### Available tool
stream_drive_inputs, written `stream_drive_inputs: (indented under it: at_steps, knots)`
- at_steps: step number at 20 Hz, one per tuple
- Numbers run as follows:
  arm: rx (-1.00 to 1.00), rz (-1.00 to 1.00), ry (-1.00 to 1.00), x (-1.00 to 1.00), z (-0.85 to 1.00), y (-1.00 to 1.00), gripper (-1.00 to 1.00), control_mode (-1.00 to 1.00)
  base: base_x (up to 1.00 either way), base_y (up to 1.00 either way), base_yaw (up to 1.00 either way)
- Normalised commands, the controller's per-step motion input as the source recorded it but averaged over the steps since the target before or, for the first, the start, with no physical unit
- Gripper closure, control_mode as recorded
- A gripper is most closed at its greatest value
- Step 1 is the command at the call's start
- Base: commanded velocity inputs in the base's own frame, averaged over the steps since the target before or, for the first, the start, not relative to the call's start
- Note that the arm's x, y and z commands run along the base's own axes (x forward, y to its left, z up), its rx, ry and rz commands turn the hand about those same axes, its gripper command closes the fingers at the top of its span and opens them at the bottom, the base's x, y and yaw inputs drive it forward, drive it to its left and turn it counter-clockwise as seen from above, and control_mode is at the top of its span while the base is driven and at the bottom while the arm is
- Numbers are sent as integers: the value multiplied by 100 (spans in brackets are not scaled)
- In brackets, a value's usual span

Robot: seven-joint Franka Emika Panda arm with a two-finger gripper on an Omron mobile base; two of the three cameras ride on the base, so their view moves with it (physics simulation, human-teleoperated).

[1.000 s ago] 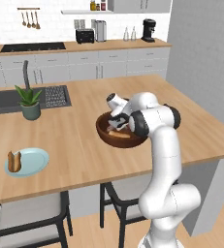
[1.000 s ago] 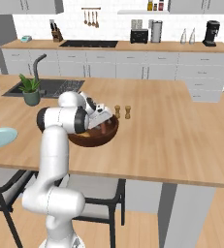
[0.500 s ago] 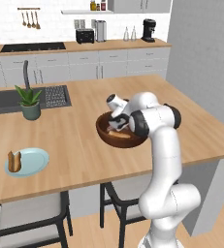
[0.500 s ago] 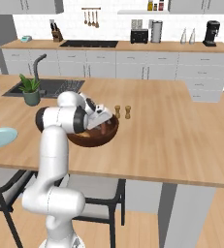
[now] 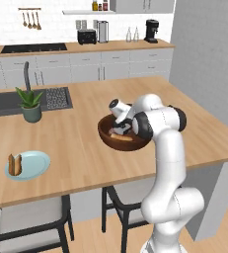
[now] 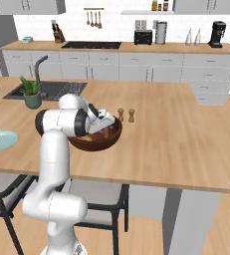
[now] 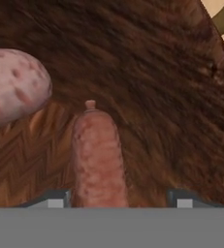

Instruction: Place one bun and one sausage from the bowl on each plate.

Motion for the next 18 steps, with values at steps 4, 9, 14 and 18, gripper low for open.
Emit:
stream_drive_inputs:
  at_steps: [4, 9, 14, 18]
  knots:
    - [0, 0, 0, 0, -54, 0, 100, -100, 0, 0, 0]
    - [0, 0, 0, -5, -64, 0, 100, -100, 0, 0, 0]
    - [0, 0, 0, -2, -16, 1, 100, -100, 0, 0, 0]
    - [16, 0, -3, -38, 78, 0, 100, -100, 0, 0, 0]
